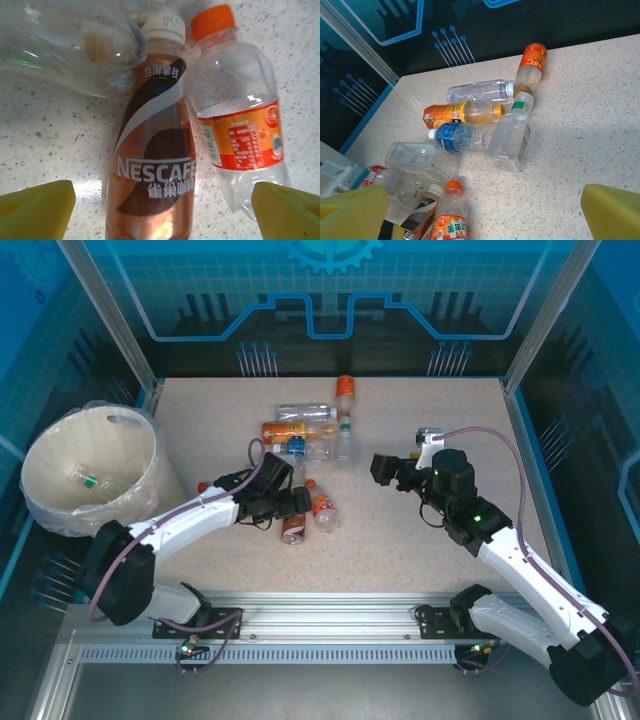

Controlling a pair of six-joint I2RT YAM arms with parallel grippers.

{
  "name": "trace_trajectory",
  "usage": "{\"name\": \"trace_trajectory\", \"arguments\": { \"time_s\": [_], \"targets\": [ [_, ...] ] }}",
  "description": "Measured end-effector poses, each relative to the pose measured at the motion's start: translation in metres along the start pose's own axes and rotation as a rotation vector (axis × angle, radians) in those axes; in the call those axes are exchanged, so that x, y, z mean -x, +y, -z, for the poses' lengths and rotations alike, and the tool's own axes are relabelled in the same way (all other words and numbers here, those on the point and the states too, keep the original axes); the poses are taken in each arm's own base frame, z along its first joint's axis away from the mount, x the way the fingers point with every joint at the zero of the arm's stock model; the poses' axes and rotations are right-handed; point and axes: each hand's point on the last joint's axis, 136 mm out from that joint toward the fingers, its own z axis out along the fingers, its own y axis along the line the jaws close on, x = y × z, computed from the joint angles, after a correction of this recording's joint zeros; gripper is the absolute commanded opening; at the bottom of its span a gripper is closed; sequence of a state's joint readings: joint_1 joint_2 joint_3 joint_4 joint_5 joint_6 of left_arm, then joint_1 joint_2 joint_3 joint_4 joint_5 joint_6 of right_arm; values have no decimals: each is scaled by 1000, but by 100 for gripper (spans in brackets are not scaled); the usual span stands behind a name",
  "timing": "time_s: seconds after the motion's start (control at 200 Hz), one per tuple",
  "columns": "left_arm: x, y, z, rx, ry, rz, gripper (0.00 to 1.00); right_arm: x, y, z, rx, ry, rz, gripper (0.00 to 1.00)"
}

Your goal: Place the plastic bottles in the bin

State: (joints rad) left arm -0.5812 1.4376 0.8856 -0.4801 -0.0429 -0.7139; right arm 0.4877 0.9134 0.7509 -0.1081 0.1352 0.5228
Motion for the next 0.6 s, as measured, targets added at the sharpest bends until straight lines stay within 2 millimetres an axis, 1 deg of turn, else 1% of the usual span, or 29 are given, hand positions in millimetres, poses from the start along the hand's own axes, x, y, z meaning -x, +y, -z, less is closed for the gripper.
{"name": "trace_trajectory", "arguments": {
  "time_s": [0.21,0.43,0.6],
  "targets": [
    [-5,2,-21,14,43,-39,86,2,-1,7,5,-30,2,100],
    [-9,6,-34,34,68,-69,74,-3,-3,13,14,-45,2,100],
    [-12,8,-40,41,81,-81,73,-2,-2,13,19,-45,5,100]
  ]
}}
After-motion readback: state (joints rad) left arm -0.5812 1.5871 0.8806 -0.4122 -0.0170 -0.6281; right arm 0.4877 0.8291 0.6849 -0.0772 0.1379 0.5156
